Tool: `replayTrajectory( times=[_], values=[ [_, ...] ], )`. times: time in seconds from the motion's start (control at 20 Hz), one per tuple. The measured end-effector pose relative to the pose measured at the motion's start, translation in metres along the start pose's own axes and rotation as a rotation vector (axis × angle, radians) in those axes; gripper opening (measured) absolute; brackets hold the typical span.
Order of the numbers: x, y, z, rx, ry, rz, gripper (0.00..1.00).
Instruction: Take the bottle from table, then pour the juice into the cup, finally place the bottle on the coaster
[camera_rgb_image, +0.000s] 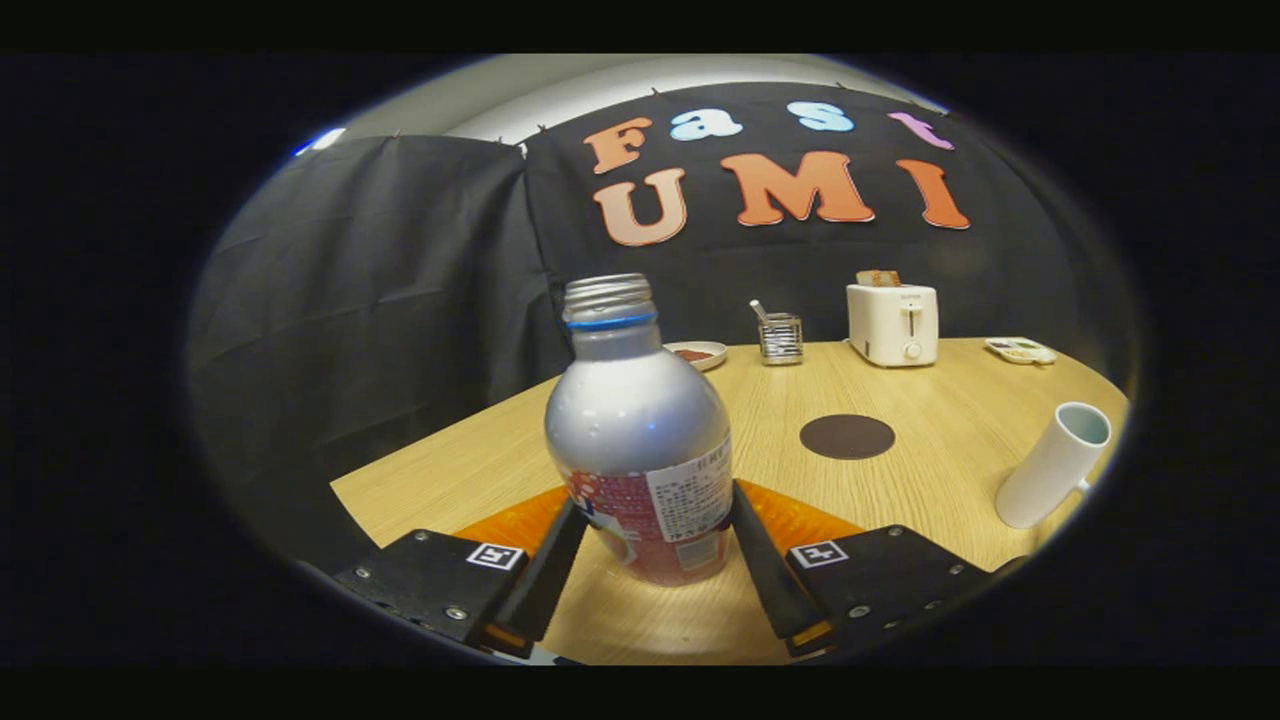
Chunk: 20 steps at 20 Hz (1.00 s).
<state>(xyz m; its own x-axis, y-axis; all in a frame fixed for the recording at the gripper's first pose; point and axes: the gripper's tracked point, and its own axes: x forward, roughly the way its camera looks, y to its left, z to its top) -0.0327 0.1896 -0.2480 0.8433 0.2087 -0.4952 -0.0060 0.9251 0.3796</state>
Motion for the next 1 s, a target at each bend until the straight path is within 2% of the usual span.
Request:
replayTrajectory(
  times=[0.4, 0.7, 1.0],
  values=[
    [-0.012, -0.012, 0.021, 0.181, -0.033, 0.02, 0.8],
    [-0.021, -0.023, 0.037, 0.389, -0.088, 0.057, 0.8],
    [-0.028, -0.038, 0.043, 0.553, -0.12, 0.048, 0.8]
  ],
)
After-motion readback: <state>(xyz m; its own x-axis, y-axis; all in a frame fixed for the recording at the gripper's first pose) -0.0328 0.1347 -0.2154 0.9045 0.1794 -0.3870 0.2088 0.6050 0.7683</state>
